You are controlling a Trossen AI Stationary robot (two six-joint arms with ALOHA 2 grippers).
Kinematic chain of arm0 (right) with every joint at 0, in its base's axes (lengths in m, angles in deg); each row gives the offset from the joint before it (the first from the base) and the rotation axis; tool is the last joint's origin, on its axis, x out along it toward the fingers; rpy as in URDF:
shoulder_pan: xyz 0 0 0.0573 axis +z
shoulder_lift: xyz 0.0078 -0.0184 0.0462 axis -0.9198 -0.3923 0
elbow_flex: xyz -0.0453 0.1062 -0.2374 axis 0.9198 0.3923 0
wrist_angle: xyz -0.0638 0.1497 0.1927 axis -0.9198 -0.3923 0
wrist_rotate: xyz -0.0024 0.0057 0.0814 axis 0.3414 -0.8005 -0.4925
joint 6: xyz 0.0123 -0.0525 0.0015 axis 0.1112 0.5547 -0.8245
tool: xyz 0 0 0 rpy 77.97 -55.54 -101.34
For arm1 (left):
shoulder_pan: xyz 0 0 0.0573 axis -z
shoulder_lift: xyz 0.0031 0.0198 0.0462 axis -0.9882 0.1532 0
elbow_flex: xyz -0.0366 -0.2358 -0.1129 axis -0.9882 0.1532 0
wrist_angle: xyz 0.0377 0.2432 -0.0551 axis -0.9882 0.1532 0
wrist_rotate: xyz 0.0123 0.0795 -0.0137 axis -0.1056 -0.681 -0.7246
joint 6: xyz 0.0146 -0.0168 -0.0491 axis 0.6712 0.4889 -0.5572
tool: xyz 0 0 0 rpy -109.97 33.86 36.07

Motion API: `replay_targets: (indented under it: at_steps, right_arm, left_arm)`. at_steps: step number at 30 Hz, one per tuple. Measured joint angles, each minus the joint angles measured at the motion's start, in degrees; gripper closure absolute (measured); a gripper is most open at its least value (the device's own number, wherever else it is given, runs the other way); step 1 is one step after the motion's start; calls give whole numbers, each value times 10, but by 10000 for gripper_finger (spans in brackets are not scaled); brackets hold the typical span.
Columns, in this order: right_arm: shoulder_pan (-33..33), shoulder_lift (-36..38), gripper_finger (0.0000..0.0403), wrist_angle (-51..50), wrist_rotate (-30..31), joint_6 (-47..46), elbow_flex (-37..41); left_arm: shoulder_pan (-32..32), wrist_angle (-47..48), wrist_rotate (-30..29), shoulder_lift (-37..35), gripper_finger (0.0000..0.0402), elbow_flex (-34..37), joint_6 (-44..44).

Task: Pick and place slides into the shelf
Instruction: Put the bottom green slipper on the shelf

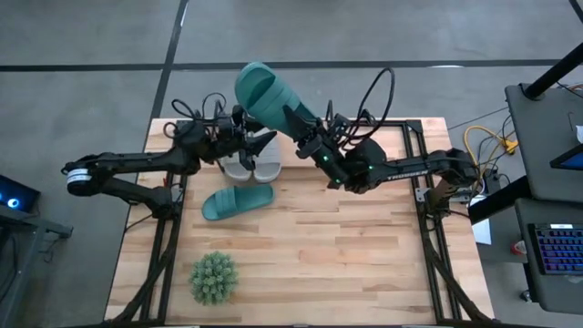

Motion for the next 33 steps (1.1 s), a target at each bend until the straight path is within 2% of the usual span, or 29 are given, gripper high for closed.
replay_targets:
  at_steps: [12, 16, 23, 33]
  right_arm:
    - [-3, -3, 394, -20, -8, 2, 0]
    - [-5, -3, 394, -34, -9, 6, 0]
    - [-6, -3, 394, -49, -9, 7, 0]
    - [-9, -4, 394, -60, -6, 0, 0]
  left_arm:
    - [0, -10, 11, 12, 215, 0, -30]
    - [0, -35, 35, 24, 215, 0, -41]
    - [0, -82, 38, 54, 215, 0, -76]
    - [2, -110, 4, 66, 215, -5, -91]
